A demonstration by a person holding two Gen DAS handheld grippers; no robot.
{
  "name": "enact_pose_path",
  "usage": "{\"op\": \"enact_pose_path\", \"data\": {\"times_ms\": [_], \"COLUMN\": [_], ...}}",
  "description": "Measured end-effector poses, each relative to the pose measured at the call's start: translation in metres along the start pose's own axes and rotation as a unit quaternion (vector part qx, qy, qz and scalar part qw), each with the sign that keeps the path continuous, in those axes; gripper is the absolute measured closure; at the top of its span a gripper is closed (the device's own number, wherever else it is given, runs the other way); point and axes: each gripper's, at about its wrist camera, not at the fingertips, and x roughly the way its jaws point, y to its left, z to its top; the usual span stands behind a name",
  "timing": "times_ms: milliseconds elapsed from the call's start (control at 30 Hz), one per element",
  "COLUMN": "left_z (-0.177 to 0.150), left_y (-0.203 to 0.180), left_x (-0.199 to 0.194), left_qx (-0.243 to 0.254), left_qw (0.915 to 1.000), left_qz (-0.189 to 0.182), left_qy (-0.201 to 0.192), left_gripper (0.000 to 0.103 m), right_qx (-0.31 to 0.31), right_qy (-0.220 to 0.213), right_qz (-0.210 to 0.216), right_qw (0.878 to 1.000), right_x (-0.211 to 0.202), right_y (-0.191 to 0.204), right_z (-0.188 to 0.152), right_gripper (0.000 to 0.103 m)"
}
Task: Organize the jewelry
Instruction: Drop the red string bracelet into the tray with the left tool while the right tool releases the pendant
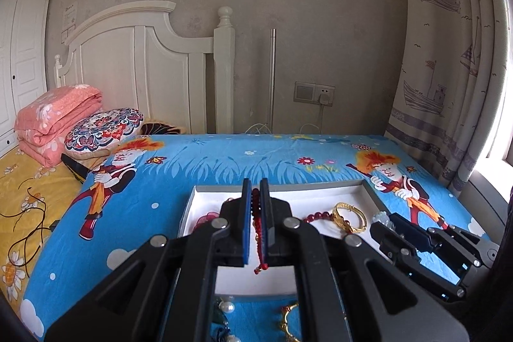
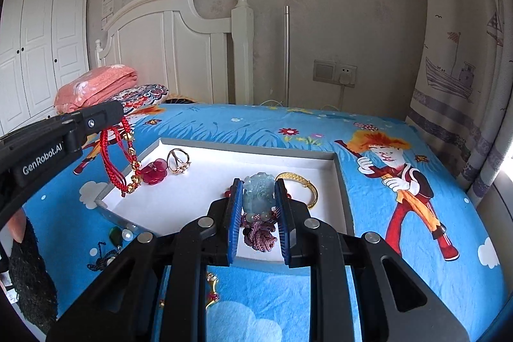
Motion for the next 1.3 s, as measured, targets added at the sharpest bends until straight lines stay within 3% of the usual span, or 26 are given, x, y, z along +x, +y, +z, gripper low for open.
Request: {"op": "enact_pose_path", "data": {"times_ms": [200,467,500,567,633,767,933,1033,1300], "left_z": [0.013,0.004,0.002,-0.002,-0.003,0.001,0.003,-0.008,-0.057], "left_y": [0.003,0.001,0.002,0.004,0.007,0.011,0.018,0.023,0.026], "left_x": [0.043,0.091,0.094,0.098,0.097,0.08,0.036,0.007,-0.055], "left_qx": [-0.003,-0.003,-0.005,-0.011,-0.017,-0.017,-0.022,-0.025,-0.008], "left_qw": [0.9998,0.998,0.9977,0.997,0.9967,0.9975,0.9981,0.9978,0.9966], "left_qz": [0.011,0.026,0.03,0.035,0.042,0.043,0.052,0.059,0.082], "left_qy": [0.019,0.057,0.061,0.068,0.067,0.054,0.024,0.015,-0.003], "left_gripper": [0.098,0.097,0.094,0.077,0.057,0.056,0.031,0.023,0.012], "right_qx": [-0.005,0.003,0.011,0.021,0.023,0.019,0.021,0.021,-0.005], "right_qy": [0.014,0.057,0.067,0.069,0.064,0.042,0.018,0.012,0.01], "right_qz": [-0.014,-0.021,-0.021,-0.021,-0.024,-0.021,-0.005,0.005,0.016], "right_qw": [1.0,0.998,0.997,0.997,0.997,0.999,1.0,1.0,1.0], "right_x": [0.032,0.068,0.072,0.075,0.072,0.052,0.011,-0.012,-0.058], "right_y": [-0.007,-0.017,-0.02,-0.025,-0.028,-0.029,-0.028,-0.024,0.001], "right_z": [0.013,0.011,0.01,0.011,0.012,0.017,0.015,0.003,-0.039], "right_gripper": [0.083,0.082,0.081,0.073,0.055,0.055,0.055,0.054,0.048]}}
